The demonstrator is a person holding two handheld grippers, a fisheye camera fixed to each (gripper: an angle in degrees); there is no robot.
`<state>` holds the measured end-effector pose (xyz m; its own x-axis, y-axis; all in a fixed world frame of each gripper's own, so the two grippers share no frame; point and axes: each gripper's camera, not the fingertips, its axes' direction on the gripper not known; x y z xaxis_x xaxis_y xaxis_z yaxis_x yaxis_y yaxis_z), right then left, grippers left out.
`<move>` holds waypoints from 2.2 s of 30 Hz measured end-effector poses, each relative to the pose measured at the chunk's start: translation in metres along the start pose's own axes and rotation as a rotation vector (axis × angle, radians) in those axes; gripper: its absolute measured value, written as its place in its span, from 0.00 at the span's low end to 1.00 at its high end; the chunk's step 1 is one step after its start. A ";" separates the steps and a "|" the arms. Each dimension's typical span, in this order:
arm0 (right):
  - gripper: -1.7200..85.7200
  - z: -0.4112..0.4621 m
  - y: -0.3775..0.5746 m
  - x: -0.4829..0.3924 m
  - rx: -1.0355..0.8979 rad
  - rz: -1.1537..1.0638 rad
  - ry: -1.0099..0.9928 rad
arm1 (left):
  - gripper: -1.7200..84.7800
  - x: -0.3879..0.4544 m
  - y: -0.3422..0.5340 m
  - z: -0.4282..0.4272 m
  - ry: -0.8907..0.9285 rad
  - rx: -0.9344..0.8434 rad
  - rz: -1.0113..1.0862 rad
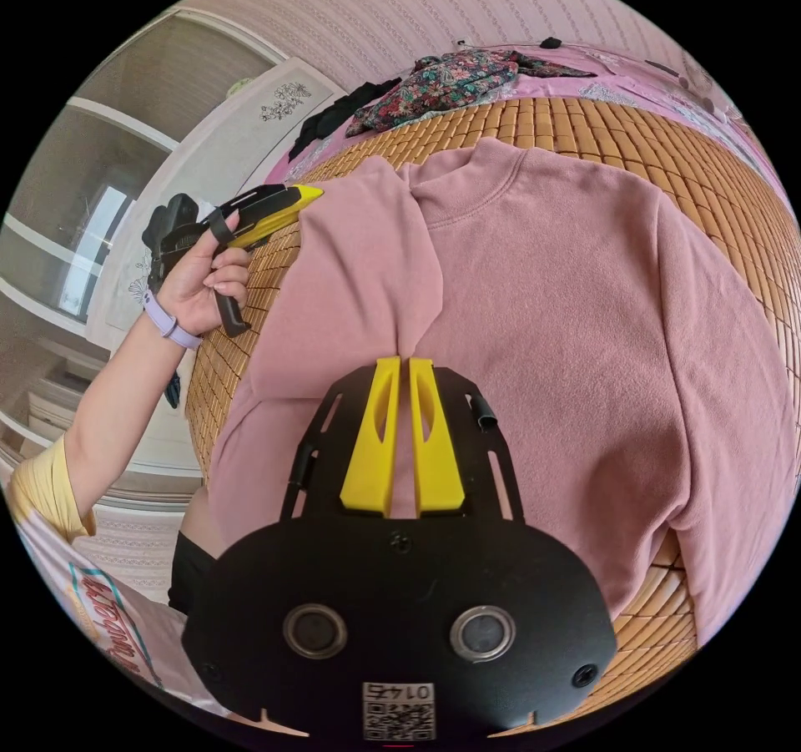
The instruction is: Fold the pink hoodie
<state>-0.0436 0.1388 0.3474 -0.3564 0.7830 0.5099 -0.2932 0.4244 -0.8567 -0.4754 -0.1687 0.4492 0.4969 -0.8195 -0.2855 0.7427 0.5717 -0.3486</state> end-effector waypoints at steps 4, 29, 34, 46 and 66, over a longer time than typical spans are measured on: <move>0.04 -0.033 0.004 -0.061 0.095 -0.252 0.153 | 0.04 0.054 0.019 -0.134 -0.042 0.246 0.171; 0.07 0.026 0.133 -0.218 -0.147 -0.378 0.257 | 0.11 -0.201 0.322 -0.581 -0.552 0.613 -0.332; 0.07 0.036 0.150 -0.200 -0.273 -0.298 0.362 | 0.10 -0.242 0.263 -0.556 -0.667 0.418 -0.370; 0.04 0.007 0.123 -0.209 -0.130 -0.193 0.374 | 0.16 -0.233 0.280 -0.556 -0.724 0.465 -0.410; 0.13 -0.160 0.082 -0.179 0.169 0.061 -0.134 | 0.03 0.125 0.285 -0.505 -0.310 0.675 0.307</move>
<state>0.1379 0.1065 0.1737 -0.4895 0.7327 0.4729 -0.4081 0.2868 -0.8667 -0.4279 -0.0885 -0.1370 0.7514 -0.6597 0.0148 0.6144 0.7077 0.3490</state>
